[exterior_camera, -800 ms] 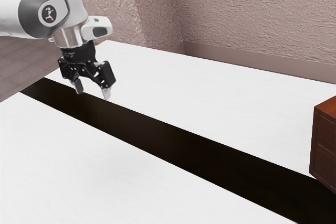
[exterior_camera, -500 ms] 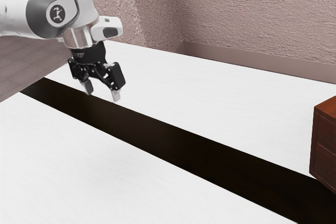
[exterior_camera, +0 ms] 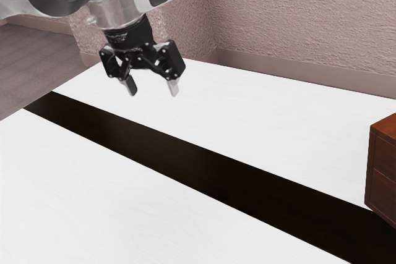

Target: Pull the drawer handle with one arm to open the drawer

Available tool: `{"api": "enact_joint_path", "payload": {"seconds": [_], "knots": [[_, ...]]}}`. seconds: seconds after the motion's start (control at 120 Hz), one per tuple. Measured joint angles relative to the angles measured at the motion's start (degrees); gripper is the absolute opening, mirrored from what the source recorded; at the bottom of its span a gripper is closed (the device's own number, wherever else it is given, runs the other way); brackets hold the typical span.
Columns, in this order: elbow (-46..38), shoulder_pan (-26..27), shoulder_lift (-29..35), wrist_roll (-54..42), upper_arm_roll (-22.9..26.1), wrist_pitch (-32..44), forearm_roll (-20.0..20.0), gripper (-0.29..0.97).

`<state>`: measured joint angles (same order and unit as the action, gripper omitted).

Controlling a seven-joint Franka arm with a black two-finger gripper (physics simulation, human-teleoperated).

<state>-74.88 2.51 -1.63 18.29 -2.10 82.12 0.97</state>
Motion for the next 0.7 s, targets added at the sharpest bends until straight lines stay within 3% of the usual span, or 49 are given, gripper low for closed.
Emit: {"api": "enact_joint_path", "payload": {"seconds": [0.458, 0.7], "knots": [[-0.9, -6.6, -0.3, 26.0, 0.0, 2.8, 2.8, 0.68], [-8.7, -1.4, 1.9, 33.6, -0.2, 8.5, 3.6, 0.68]]}}
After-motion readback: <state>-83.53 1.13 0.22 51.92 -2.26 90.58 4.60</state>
